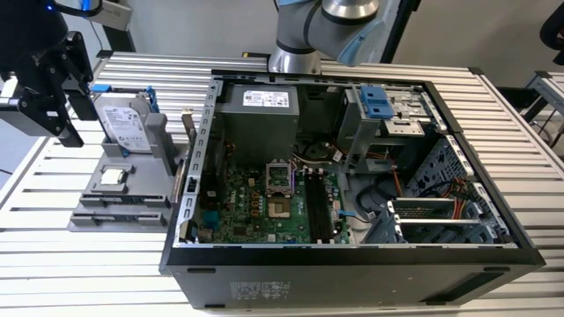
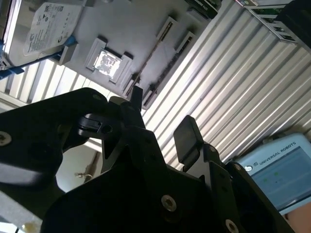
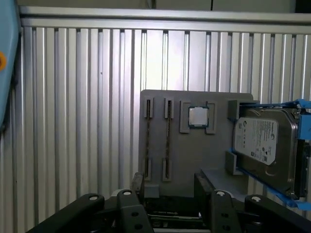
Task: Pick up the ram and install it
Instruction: 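Pick up the ram and move it above insertion slot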
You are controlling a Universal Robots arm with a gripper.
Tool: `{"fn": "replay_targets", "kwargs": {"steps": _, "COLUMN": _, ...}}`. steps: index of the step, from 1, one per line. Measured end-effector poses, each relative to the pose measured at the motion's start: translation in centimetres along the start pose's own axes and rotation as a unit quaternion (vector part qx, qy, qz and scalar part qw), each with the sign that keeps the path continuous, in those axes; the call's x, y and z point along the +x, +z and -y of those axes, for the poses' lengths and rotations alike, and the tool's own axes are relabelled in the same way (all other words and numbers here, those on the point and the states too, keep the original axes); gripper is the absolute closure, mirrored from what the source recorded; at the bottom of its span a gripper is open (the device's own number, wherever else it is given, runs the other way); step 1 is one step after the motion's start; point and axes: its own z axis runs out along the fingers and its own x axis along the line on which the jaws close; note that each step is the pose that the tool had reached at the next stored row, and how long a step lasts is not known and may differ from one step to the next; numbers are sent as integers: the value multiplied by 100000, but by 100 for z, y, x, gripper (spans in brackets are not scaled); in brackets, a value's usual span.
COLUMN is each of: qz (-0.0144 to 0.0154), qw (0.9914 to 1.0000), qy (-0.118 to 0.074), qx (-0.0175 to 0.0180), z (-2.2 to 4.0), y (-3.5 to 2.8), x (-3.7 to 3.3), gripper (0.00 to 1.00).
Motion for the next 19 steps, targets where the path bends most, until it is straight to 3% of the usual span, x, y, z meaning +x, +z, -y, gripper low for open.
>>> {"fn": "replay_targets", "kwargs": {"steps": 17, "qz": 1, "qw": 100000, "qy": -2, "qx": -15, "z": 4, "y": 147, "x": 2, "gripper": 0}}
{"fn": "replay_targets", "kwargs": {"steps": 19, "qz": -103, "qw": 100000, "qy": -3, "qx": -45, "z": 5, "y": 161, "x": 2, "gripper": 0}}
